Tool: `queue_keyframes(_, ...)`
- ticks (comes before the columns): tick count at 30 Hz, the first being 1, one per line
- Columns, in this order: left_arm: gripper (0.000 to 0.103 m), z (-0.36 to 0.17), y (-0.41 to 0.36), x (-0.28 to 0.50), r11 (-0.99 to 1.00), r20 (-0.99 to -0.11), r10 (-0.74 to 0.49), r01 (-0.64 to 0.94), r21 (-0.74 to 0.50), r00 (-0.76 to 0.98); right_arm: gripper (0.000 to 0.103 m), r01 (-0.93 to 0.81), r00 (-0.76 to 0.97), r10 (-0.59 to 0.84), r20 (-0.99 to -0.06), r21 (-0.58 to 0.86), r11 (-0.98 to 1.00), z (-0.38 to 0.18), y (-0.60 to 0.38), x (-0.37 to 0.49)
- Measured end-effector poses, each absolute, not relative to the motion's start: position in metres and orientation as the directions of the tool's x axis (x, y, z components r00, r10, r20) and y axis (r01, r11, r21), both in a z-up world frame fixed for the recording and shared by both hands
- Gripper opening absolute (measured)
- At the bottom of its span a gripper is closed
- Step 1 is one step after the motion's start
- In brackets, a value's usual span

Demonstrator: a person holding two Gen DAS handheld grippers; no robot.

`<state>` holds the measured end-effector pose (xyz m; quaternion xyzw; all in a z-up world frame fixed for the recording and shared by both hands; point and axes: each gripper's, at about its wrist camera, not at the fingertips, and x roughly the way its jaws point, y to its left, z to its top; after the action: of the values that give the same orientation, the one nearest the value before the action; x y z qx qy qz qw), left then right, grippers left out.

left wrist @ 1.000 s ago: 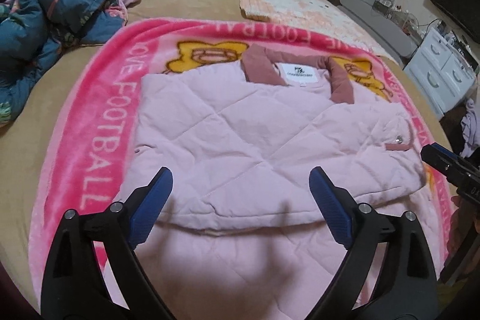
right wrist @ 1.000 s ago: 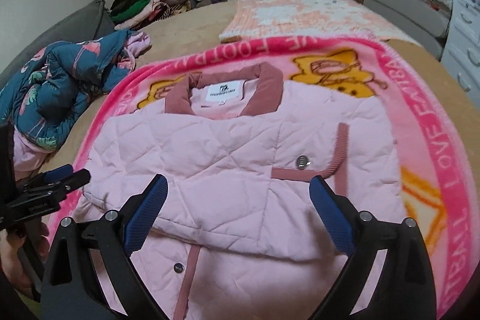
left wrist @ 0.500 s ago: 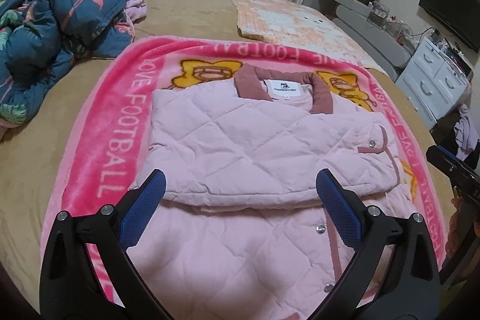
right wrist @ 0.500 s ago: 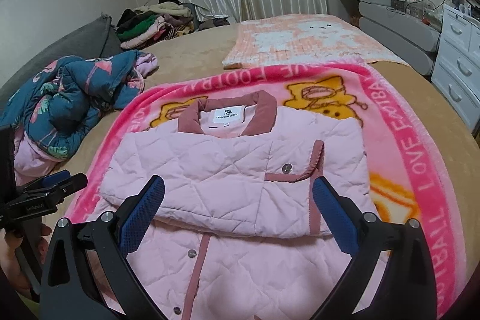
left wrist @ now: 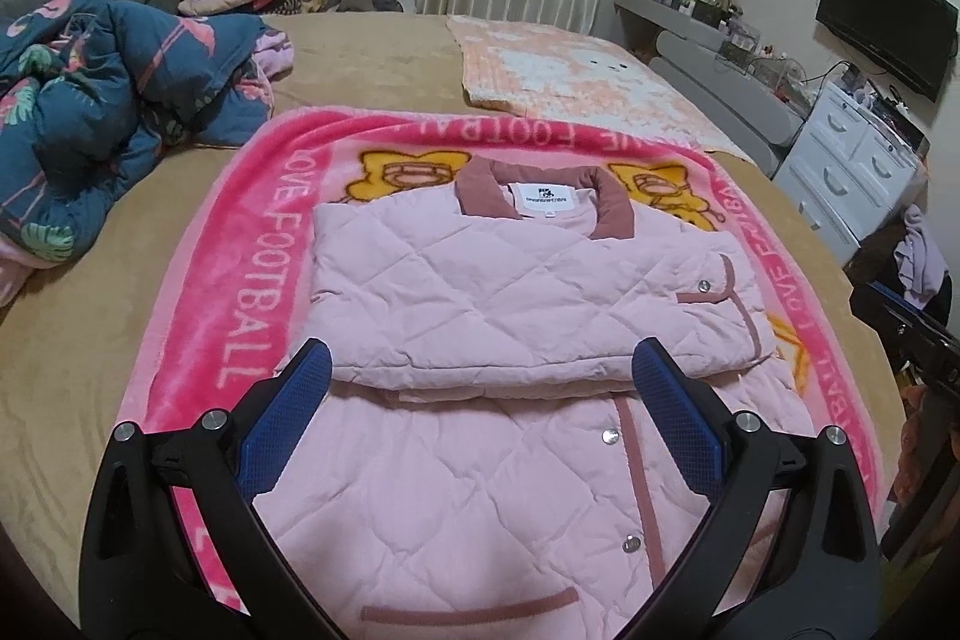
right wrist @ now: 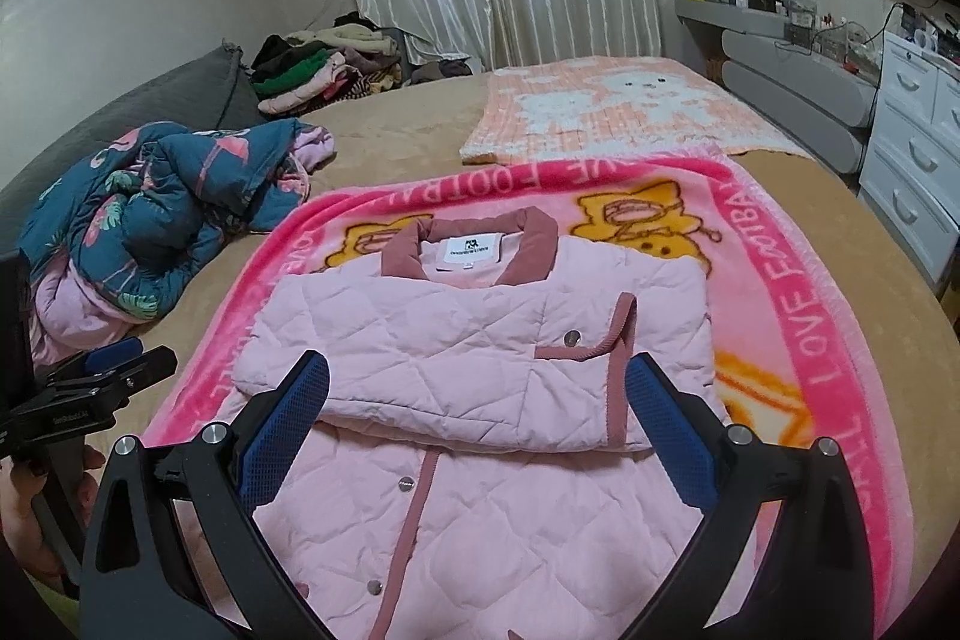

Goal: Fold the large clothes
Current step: 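Move both open tools back along the jacket toward the ribbed hem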

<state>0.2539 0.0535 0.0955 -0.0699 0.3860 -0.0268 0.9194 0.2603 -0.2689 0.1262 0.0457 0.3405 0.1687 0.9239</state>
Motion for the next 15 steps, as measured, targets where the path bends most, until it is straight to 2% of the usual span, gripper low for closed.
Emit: queue_keyframes(15,0.094,0.108,0.045,0.206,0.993,-0.677,-0.09,0.017,-0.114,0.73,0.099,-0.326,0.746,0.363,-0.558,0.17,0.93,0.152,-0.273,0.205)
